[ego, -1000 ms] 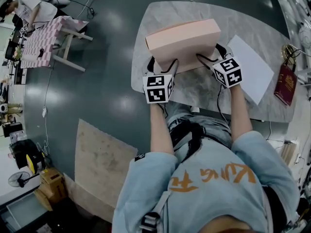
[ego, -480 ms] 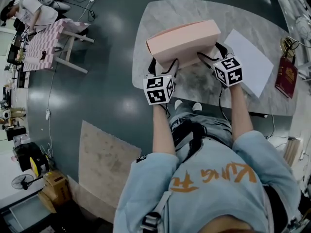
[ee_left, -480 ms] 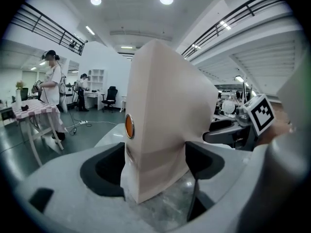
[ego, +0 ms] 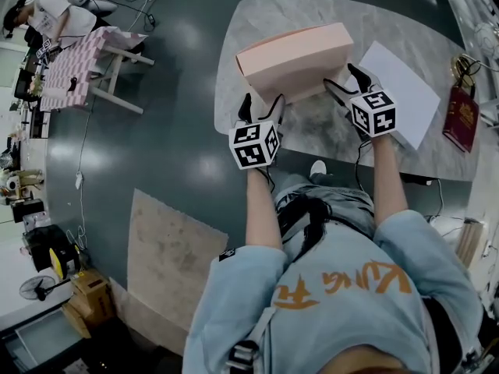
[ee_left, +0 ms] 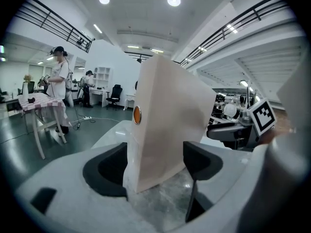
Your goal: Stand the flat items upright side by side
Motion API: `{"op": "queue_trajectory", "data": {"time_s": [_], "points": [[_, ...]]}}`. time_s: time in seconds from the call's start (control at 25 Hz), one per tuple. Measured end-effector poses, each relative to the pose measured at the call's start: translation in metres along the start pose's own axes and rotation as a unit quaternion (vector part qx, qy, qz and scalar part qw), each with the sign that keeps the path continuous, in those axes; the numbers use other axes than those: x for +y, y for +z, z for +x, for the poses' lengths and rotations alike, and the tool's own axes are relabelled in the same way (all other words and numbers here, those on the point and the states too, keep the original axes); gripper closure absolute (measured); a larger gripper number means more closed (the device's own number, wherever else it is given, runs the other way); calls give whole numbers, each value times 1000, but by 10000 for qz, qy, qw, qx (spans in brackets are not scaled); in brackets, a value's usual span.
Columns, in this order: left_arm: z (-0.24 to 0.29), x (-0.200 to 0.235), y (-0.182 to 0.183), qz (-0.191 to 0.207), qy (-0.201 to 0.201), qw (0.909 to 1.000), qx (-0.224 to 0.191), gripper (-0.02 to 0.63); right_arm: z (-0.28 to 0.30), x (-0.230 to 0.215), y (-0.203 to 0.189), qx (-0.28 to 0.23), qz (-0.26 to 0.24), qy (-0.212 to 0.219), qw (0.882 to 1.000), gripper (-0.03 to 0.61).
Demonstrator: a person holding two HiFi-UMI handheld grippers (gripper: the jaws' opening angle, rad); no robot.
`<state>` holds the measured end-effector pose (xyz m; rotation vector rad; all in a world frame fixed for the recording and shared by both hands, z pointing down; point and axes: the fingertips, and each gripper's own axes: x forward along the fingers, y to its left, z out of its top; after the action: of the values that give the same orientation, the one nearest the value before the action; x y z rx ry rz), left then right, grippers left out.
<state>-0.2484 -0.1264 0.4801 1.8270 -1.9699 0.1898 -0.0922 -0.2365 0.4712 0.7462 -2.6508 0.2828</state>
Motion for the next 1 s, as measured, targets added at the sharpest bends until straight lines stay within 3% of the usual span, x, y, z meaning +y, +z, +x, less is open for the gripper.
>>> {"op": "queue_trajectory", "data": {"time_s": [0.16, 0.36, 0.44, 0.48, 0.64, 1.0], "points": [[-18, -1, -2, -302, 80, 9992, -256, 348, -15, 11, -5, -74, 77, 132, 9999, 371], [-45, -13, -10, -529, 230, 9969, -529, 495, -39, 21, -11, -141, 93, 119, 9998, 455], [-60, -15, -10, -749, 302, 9936, -784, 588, -50, 24, -11, -247, 51, 26, 9997, 532], [-69, -18, -9, -871, 273, 9914, -933, 600, -57, 27, -10, -313, 24, 18, 9995, 575], [-100, -34, -5, -1070, -24, 9855, -1317, 601, -82, 50, -6, -570, -9, 317, 9979, 577], [-140, -86, -15, -937, -253, 9845, -1461, 601, -150, 69, 1, -892, -246, 350, 9951, 577]]}}
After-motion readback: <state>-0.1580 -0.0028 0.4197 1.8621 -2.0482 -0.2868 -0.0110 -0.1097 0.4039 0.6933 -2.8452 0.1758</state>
